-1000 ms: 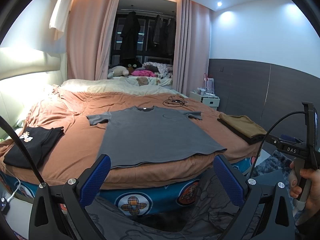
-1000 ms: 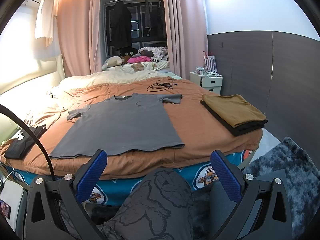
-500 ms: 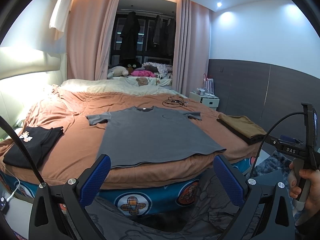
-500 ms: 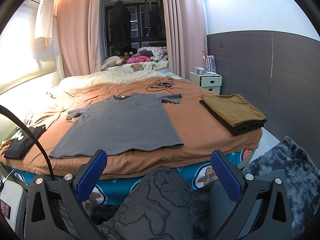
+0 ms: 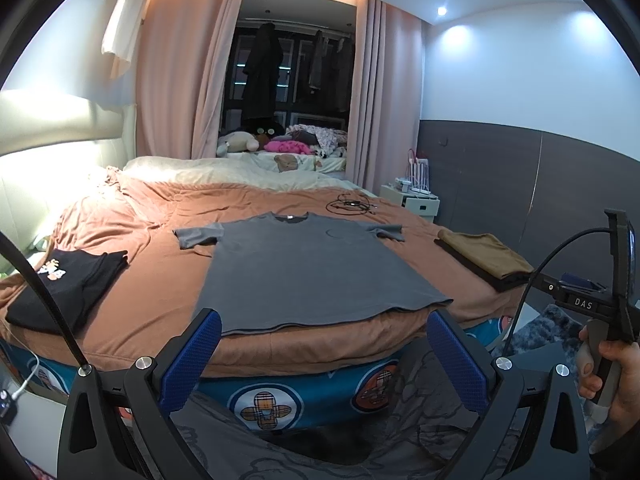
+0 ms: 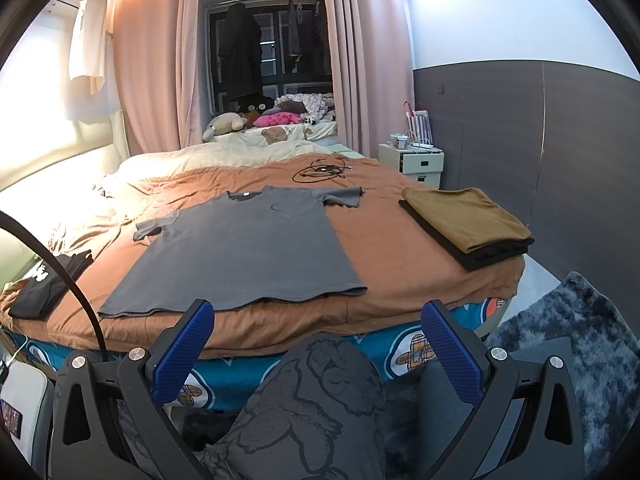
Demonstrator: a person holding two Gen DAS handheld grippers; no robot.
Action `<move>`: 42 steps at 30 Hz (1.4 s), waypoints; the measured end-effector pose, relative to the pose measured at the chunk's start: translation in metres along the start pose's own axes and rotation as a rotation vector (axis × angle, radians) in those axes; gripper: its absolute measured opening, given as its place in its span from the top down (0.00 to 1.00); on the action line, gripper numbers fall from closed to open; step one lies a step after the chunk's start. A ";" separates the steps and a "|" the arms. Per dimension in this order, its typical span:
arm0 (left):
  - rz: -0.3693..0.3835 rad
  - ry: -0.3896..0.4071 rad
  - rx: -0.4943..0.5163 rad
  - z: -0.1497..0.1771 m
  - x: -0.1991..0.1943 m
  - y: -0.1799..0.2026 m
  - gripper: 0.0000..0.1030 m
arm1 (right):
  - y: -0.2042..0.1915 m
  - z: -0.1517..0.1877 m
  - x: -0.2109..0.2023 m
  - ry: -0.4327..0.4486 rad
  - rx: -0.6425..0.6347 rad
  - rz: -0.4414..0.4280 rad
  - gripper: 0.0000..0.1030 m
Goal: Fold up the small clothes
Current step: 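Move both grippers down toward the grey t-shirt's body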
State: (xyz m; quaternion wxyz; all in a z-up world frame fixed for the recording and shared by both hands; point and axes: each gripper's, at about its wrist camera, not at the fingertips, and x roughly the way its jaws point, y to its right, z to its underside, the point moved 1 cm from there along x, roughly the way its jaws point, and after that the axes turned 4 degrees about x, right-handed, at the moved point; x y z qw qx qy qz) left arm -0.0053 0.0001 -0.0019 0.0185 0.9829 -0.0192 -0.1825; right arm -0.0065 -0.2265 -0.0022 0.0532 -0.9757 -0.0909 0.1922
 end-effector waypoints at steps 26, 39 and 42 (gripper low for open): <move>-0.081 -0.111 -0.149 -0.041 0.154 -0.119 0.00 | -0.030 -0.078 0.168 -0.117 -0.046 -0.102 0.00; -0.134 -0.200 -0.197 -0.073 0.254 -0.193 0.08 | -0.053 -0.133 0.279 -0.159 -0.080 -0.177 0.00; -0.149 -0.209 -0.227 -0.082 0.270 -0.209 0.09 | -0.059 -0.145 0.307 -0.187 -0.085 -0.211 0.00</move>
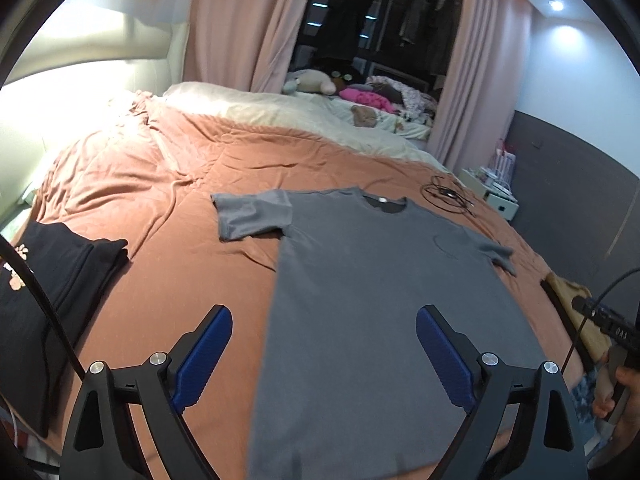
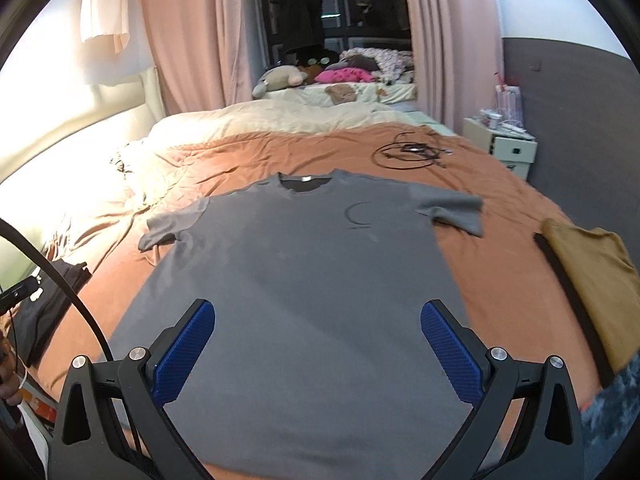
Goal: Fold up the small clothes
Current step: 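Move both grippers down toward the grey t-shirt's body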
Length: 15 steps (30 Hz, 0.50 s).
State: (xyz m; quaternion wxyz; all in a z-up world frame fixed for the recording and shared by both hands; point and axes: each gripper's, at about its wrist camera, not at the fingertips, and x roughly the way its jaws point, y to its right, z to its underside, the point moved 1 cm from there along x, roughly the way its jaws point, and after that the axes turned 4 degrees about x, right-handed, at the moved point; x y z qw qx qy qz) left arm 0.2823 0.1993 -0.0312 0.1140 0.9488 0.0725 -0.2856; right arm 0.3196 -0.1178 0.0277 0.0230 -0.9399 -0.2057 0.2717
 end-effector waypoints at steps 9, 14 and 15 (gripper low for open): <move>-0.019 -0.035 -0.070 -0.048 0.053 -0.031 0.15 | -0.004 -0.047 0.067 -0.062 -0.026 -0.052 0.09; -0.034 -0.067 -0.102 -0.069 0.088 -0.056 0.21 | -0.003 -0.067 0.107 -0.094 -0.033 -0.084 0.23; -0.034 -0.072 -0.110 -0.073 0.096 -0.061 0.21 | -0.004 -0.071 0.114 -0.102 -0.032 -0.090 0.23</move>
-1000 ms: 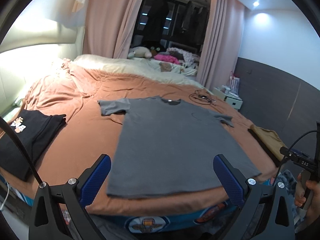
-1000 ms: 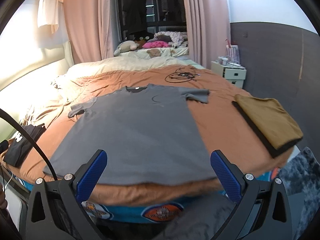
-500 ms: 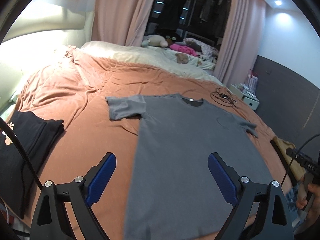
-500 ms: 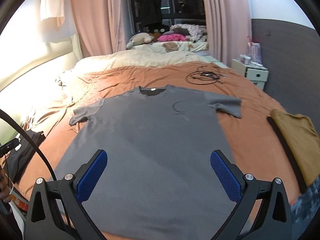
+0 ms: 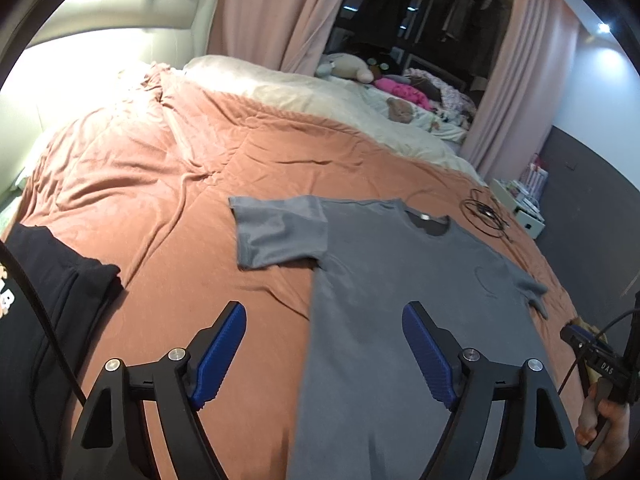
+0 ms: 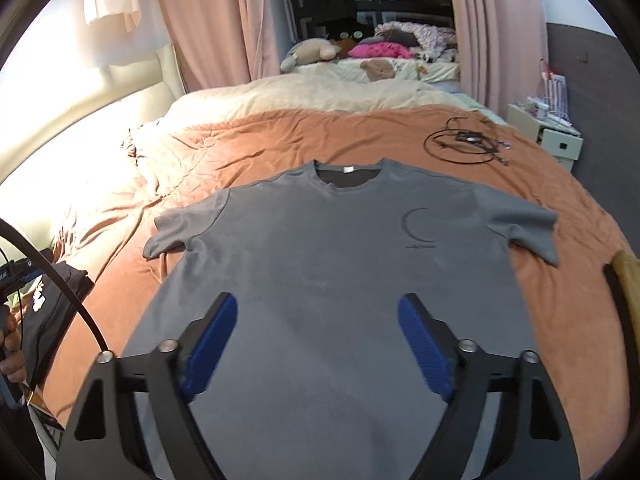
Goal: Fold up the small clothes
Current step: 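Move both grippers down toward the grey t-shirt's body, then close the left gripper on the t-shirt's side edge below the sleeve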
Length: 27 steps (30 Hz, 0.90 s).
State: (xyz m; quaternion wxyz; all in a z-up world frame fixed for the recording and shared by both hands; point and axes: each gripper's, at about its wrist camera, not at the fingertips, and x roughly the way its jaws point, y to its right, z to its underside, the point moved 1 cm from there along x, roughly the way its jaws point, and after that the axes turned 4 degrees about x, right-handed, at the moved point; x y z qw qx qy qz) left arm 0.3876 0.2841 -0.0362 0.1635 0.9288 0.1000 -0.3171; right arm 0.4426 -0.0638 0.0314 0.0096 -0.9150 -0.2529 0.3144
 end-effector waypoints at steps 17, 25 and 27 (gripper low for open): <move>0.008 -0.186 -0.114 -0.050 0.155 -0.079 0.33 | -0.037 -0.076 0.134 -0.078 -0.022 -0.087 0.46; -0.008 -0.260 -0.190 -0.054 0.224 -0.117 0.37 | -0.064 -0.088 0.210 -0.159 -0.049 -0.142 0.57; -0.010 -0.285 -0.203 -0.053 0.240 -0.123 0.38 | -0.071 -0.089 0.227 -0.179 -0.049 -0.159 0.60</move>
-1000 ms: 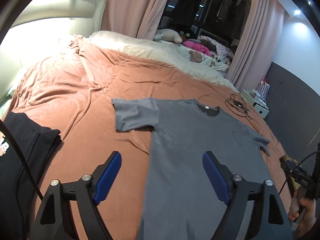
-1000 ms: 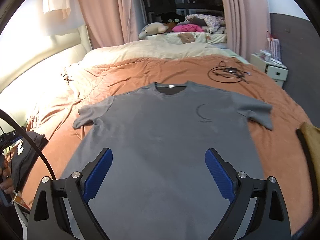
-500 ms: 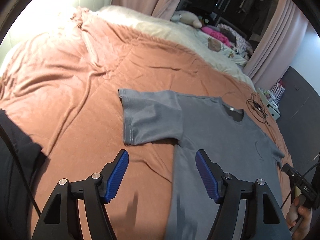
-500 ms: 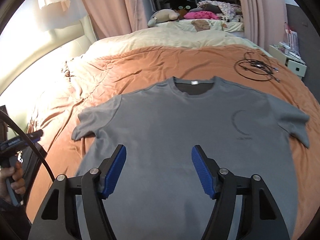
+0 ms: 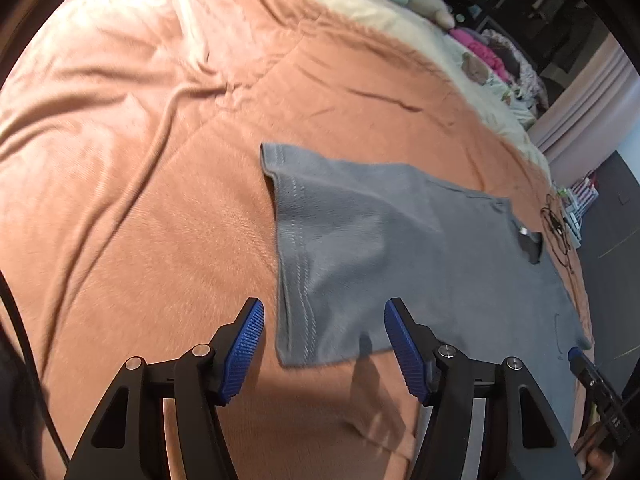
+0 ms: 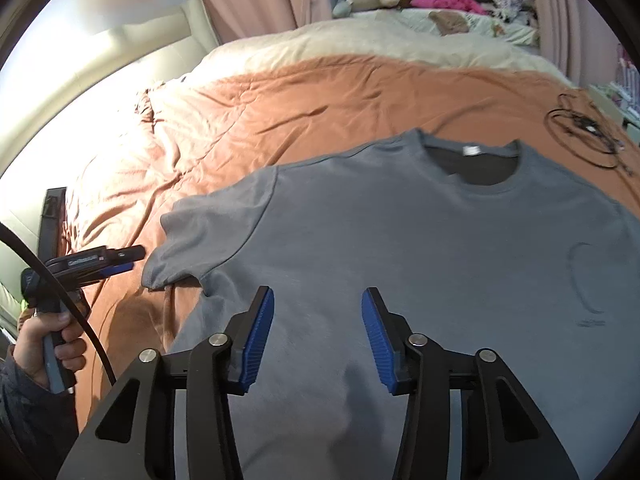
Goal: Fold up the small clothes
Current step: 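Close the left gripper on the t-shirt's side edge below the sleeve, then lift the gripped side and fold it over toward the shirt's middle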
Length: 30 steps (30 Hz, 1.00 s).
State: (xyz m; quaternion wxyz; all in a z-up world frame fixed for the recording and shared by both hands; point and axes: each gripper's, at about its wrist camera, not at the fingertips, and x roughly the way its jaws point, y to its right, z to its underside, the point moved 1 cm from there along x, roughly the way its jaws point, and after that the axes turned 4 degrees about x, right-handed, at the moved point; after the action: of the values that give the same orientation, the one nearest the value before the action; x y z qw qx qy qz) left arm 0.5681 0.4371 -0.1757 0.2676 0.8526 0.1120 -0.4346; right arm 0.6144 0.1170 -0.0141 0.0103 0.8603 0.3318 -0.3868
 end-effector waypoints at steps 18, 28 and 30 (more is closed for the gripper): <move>0.078 0.008 -0.022 -0.028 -0.017 0.009 0.94 | -0.029 -0.034 0.146 -0.193 0.159 -0.236 0.83; 0.165 0.050 0.043 -0.044 -0.039 0.051 0.94 | -0.031 -0.022 0.196 -0.263 0.277 -0.310 0.82; 0.193 0.049 0.041 -0.043 -0.039 0.059 0.94 | -0.023 -0.022 0.198 -0.299 0.343 -0.342 0.80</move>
State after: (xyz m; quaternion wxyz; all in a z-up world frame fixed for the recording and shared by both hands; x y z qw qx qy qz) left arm 0.5989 0.4132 -0.1030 0.2881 0.8750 0.0268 -0.3881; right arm 0.7106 0.2524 -0.1267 -0.1519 0.7146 0.3964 -0.5560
